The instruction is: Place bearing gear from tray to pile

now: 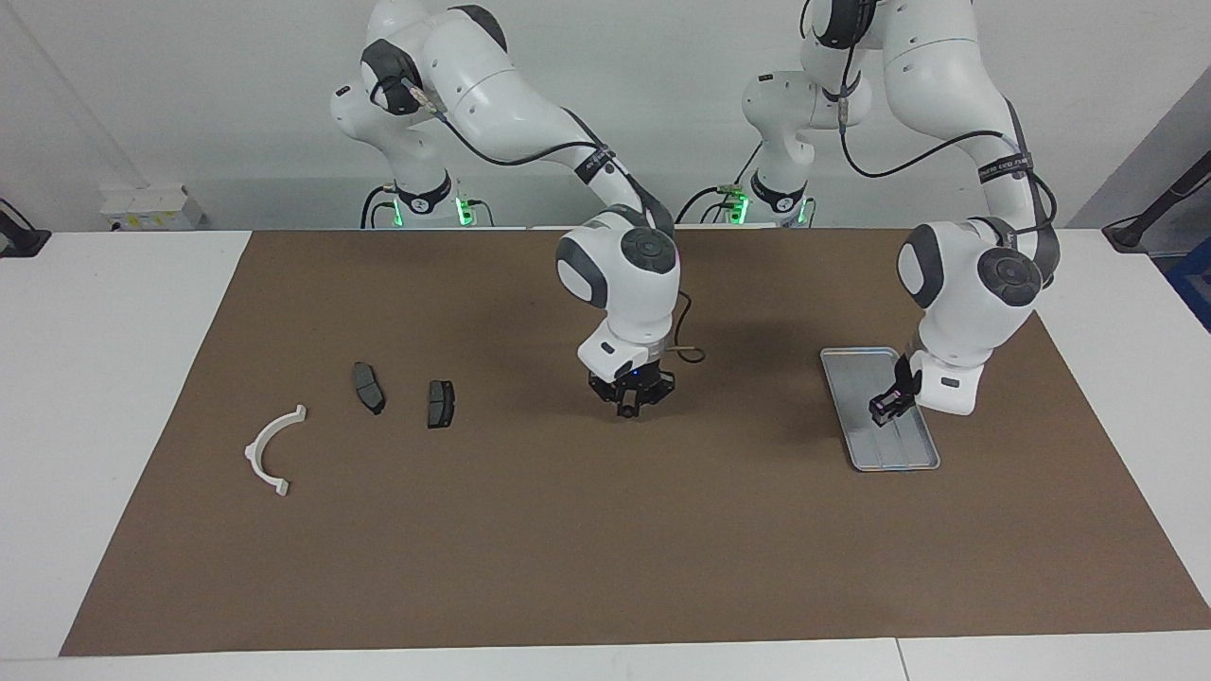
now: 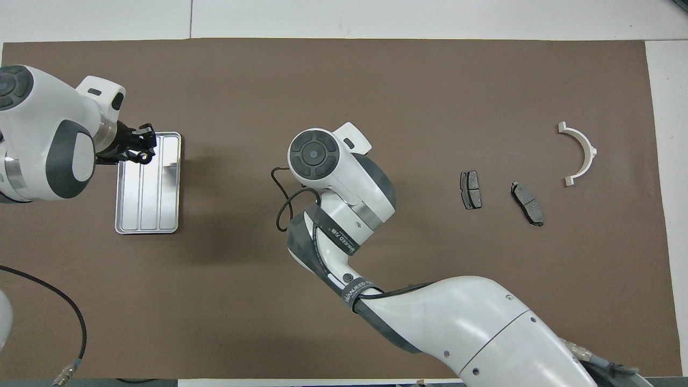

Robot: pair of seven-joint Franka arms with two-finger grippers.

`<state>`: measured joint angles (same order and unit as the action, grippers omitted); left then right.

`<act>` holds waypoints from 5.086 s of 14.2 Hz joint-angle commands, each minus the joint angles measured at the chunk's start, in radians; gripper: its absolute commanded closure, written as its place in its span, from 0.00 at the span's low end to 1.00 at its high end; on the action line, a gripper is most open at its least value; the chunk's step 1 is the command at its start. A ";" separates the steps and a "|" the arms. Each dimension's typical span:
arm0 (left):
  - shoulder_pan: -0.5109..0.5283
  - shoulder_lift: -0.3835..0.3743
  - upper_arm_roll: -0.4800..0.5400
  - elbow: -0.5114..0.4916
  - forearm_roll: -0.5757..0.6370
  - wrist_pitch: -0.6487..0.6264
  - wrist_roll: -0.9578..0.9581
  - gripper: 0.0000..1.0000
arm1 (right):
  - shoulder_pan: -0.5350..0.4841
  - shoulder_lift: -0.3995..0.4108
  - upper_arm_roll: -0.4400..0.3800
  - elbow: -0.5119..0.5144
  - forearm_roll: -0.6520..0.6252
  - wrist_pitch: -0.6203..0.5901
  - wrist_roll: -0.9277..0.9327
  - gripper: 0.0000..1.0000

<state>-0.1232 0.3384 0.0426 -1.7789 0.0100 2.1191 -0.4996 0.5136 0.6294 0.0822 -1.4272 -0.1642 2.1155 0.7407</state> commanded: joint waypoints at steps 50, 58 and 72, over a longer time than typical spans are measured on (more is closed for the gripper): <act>0.065 -0.340 0.019 0.098 0.022 -0.505 0.201 0.00 | -0.377 -0.111 0.018 -0.104 0.043 -0.025 -0.459 0.00; 0.082 -0.348 0.004 0.099 -0.007 -0.518 0.251 0.00 | -0.166 -0.088 0.044 -0.101 0.103 0.018 -0.031 0.00; 0.076 -0.364 -0.001 0.062 -0.007 -0.479 0.256 0.00 | 0.052 0.128 0.037 0.148 -0.006 -0.049 0.138 0.00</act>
<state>-0.0598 0.0071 0.0512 -1.6732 0.0146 1.6168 -0.2600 0.5526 0.7333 0.1201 -1.3172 -0.1377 2.0882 0.8508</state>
